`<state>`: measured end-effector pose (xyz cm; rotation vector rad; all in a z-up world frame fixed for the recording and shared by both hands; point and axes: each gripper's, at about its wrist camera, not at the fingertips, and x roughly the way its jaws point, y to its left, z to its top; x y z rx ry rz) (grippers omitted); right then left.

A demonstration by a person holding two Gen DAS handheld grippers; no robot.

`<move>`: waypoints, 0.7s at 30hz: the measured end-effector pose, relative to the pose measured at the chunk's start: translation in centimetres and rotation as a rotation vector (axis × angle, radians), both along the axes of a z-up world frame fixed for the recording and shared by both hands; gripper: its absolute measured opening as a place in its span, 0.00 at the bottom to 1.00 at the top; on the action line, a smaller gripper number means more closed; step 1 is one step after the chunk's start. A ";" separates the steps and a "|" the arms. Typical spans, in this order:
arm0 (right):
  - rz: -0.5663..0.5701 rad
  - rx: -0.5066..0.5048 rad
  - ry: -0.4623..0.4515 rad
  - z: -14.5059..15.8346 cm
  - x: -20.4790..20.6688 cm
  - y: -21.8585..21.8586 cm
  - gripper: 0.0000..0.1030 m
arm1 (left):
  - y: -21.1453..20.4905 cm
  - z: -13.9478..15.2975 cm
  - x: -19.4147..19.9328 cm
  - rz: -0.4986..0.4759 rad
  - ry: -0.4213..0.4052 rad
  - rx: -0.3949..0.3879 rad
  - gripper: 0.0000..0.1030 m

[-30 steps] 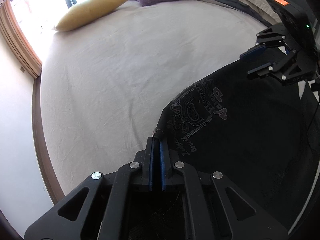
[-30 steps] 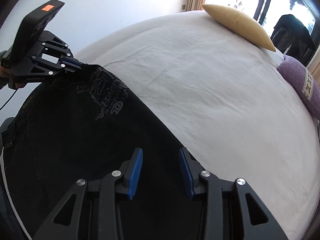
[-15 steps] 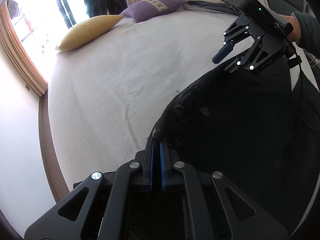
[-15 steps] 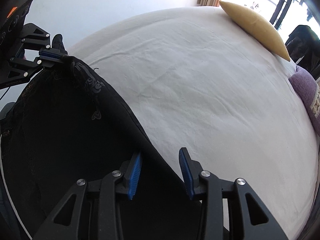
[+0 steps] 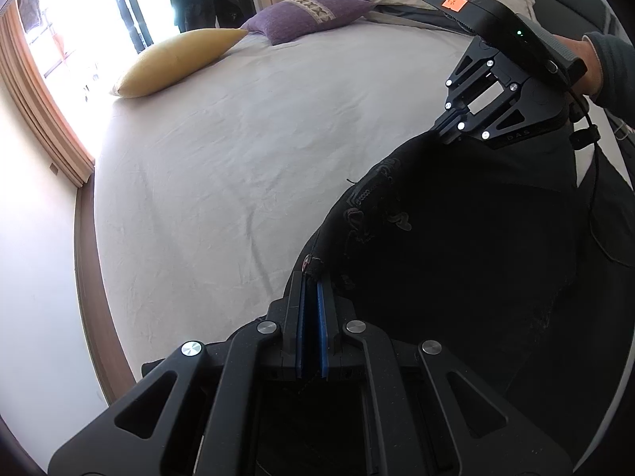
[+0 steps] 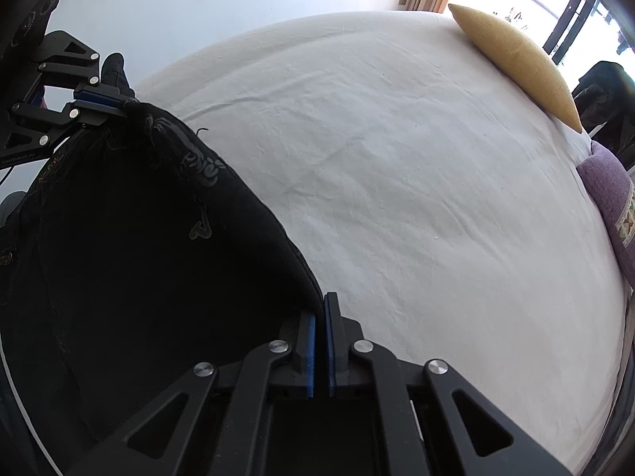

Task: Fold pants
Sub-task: 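Lift the black jeans with both grippers and bring the grippers together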

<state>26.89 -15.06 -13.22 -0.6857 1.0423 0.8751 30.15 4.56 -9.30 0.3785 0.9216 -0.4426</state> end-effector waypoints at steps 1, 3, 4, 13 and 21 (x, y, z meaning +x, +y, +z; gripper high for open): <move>0.000 0.002 -0.006 0.1 -0.2 0.0 0.04 | 0.0 0.0 0.0 0.002 0.000 0.000 0.04; -0.003 0.007 -0.017 0.4 -0.5 0.1 0.04 | 0.0 0.1 -0.1 0.005 0.000 -0.001 0.04; -0.005 0.010 -0.021 0.5 -0.7 0.1 0.04 | 0.0 0.1 -0.1 0.007 0.001 -0.004 0.04; -0.008 0.032 -0.055 1.4 -4.4 0.4 0.04 | -0.9 0.9 -1.9 -0.010 0.000 -0.006 0.04; 0.086 -0.007 -0.097 2.6 -10.1 -0.6 0.04 | -1.6 1.2 -5.4 -0.057 0.014 0.007 0.04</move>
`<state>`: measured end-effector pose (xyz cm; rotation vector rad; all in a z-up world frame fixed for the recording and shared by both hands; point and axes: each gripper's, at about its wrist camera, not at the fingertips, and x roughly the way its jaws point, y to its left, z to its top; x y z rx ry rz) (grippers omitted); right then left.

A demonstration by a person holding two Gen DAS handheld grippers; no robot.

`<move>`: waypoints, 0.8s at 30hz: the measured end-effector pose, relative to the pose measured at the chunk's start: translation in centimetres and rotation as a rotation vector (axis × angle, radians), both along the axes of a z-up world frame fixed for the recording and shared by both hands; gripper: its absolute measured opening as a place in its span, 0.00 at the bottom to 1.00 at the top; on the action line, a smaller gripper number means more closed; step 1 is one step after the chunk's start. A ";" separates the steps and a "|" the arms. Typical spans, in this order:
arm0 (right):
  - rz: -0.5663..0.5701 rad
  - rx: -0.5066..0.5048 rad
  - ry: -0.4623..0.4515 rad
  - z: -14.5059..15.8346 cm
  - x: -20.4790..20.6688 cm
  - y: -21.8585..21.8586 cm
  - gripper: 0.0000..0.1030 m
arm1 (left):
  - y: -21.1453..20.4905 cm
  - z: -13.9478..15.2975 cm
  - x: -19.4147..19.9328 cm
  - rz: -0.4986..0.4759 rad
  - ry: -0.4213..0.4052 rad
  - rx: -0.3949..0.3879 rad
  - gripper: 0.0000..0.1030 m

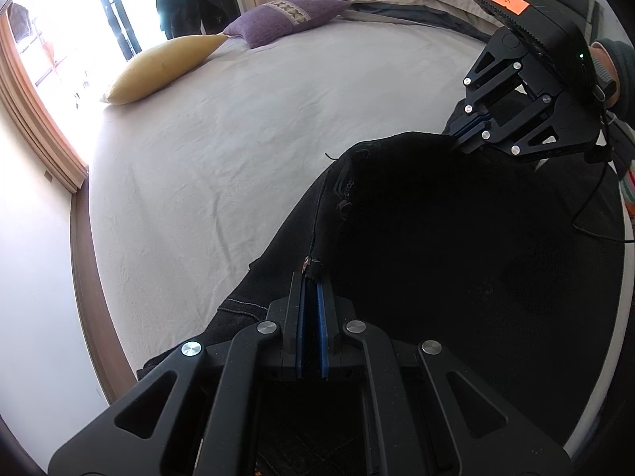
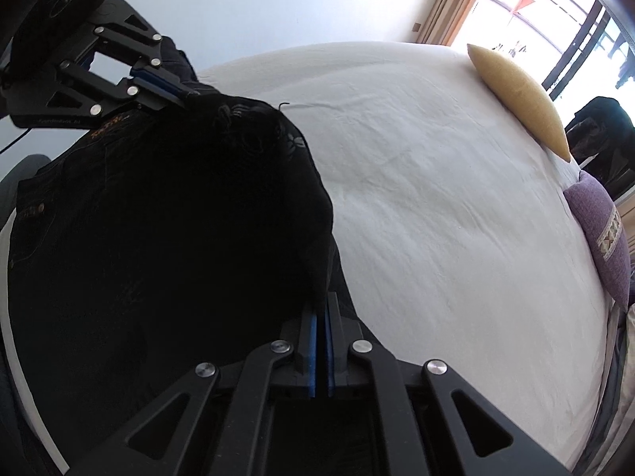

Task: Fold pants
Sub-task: 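Lift the black jeans with both grippers and bring the grippers together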

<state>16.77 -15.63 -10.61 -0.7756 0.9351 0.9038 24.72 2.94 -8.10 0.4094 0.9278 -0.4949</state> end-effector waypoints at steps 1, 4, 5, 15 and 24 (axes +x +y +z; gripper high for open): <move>0.018 -0.013 -0.014 0.1 -0.9 0.0 0.04 | -0.2 0.0 -0.7 -0.017 0.002 0.006 0.04; 0.077 -0.051 -0.055 0.2 -3.9 0.4 0.04 | -1.6 -0.1 -3.4 -0.085 -0.012 0.040 0.04; 0.099 -0.063 -0.067 0.3 -4.8 0.5 0.04 | -1.9 -0.1 -4.3 -0.106 -0.012 0.040 0.04; 0.309 -0.278 -0.286 -2.6 -12.0 2.2 0.04 | -2.9 -0.8 -10.8 -0.219 -0.021 0.137 0.04; 0.424 -0.376 -0.315 -4.3 -15.3 2.2 0.04 | -1.8 -2.8 -16.0 -0.375 -0.067 0.327 0.04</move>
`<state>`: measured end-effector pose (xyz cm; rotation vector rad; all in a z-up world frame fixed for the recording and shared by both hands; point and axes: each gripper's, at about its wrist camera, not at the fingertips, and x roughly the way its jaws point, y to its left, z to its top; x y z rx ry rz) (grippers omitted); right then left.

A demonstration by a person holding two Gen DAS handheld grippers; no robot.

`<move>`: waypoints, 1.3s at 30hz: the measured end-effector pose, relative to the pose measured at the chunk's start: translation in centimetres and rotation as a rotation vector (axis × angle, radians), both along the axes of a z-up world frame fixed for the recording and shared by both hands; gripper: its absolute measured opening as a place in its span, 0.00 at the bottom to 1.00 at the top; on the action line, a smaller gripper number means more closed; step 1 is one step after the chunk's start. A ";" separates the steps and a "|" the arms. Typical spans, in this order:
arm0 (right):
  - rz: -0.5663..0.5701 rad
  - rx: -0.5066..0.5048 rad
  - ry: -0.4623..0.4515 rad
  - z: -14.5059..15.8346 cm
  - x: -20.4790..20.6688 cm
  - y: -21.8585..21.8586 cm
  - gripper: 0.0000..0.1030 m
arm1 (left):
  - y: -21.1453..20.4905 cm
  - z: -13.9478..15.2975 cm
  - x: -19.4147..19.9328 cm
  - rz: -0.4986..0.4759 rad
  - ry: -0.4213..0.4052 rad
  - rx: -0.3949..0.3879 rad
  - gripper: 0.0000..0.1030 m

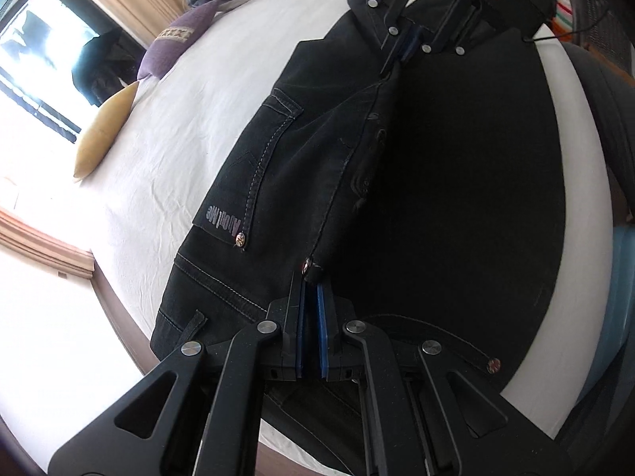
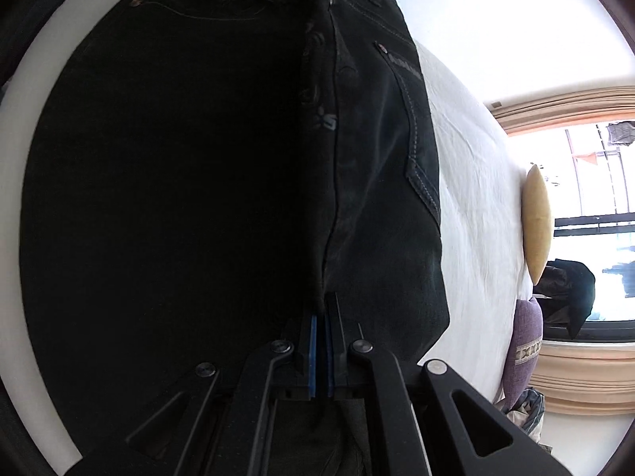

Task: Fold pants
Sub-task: 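Lift the black jeans with both grippers and bring the grippers together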

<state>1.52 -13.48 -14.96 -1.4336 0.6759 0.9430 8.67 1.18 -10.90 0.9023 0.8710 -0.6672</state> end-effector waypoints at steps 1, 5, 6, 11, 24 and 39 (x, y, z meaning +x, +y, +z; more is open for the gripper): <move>0.009 -0.007 0.001 0.0 -0.3 0.0 0.04 | -0.1 -0.3 -0.6 -0.025 -0.015 0.022 0.04; 0.056 -0.062 0.015 -0.8 -2.3 0.0 0.04 | -0.7 -1.8 -2.7 -0.116 -0.021 0.087 0.04; 0.061 -0.070 0.017 -1.0 -2.7 0.0 0.04 | -0.7 -2.3 -3.2 -0.136 -0.018 0.101 0.04; 0.075 -0.067 0.012 -1.6 -4.7 0.1 0.04 | 0.3 -4.3 -4.9 -0.177 0.018 0.129 0.04; 0.042 -0.053 -0.005 -2.4 -6.3 1.5 0.04 | 1.3 -4.1 -6.7 -0.174 0.082 0.105 0.03; -0.066 0.006 -0.026 -4.7 -6.3 1.6 0.07 | 1.3 -5.1 -5.6 -0.079 0.082 0.052 0.06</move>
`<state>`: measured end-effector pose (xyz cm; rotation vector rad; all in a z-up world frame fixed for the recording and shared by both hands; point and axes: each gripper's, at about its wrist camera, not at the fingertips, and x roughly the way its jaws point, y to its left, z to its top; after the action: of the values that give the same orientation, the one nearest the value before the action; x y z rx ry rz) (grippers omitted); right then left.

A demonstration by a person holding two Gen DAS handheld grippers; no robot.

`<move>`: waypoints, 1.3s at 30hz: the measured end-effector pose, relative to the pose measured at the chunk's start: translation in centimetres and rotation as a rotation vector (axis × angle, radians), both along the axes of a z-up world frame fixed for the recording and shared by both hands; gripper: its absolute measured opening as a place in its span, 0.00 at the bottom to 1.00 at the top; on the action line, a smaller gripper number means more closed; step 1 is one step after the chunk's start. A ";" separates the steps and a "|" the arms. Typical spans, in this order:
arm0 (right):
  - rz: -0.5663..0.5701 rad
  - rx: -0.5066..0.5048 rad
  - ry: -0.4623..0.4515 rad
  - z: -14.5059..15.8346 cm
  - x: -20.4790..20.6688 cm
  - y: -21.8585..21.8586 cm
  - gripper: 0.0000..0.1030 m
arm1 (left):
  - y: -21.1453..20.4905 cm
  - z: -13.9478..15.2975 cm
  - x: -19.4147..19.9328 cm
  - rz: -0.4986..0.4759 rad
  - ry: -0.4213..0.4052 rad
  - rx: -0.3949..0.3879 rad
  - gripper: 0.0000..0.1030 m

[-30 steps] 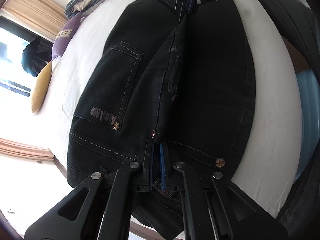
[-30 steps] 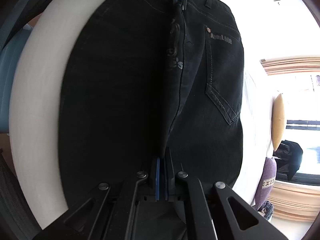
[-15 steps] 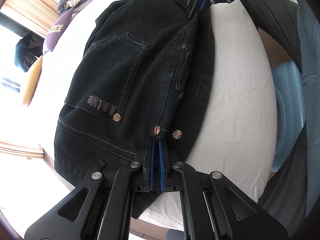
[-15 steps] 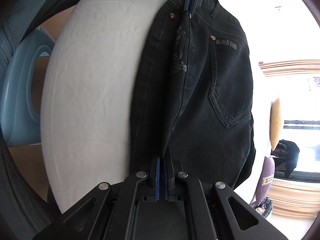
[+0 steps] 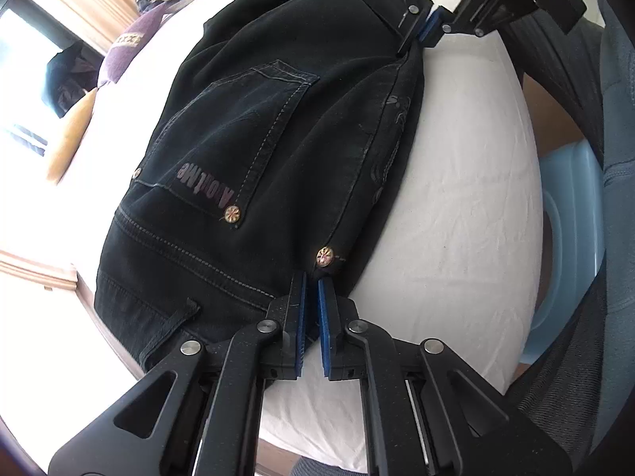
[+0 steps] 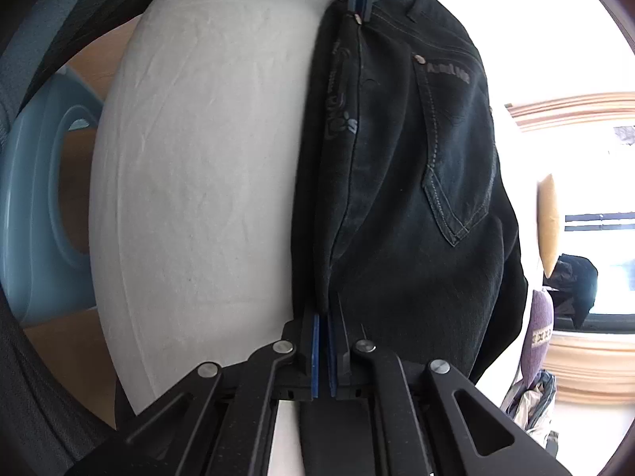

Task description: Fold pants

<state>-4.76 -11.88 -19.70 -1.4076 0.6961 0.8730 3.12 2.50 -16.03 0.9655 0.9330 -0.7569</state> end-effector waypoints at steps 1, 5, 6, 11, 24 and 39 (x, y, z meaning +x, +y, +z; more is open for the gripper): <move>-0.015 0.020 -0.003 0.1 0.7 -0.3 0.07 | 0.1 0.3 0.1 0.011 0.008 0.002 0.06; -0.105 0.087 -0.017 0.6 0.8 -0.4 0.14 | 0.9 2.3 0.9 0.079 0.092 -0.002 0.07; -0.132 0.099 -0.030 0.9 1.4 -0.6 0.19 | 1.0 3.1 1.1 0.093 0.096 -0.013 0.07; -0.260 0.239 -0.006 2.0 3.8 -1.3 0.80 | -0.7 7.0 3.6 0.184 0.072 -0.182 0.07; -1.005 0.847 0.245 8.7 17.3 -19.5 0.77 | -10.9 -1.3 9.1 0.328 0.183 -0.241 0.06; -1.748 1.587 0.561 0.2 35.8 -38.8 0.70 | -15.2 -2.6 15.6 0.566 0.390 -0.482 0.06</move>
<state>31.05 -50.71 -19.49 0.9798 0.9098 0.0672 18.72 -12.68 -18.59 0.1081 1.2154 -0.6423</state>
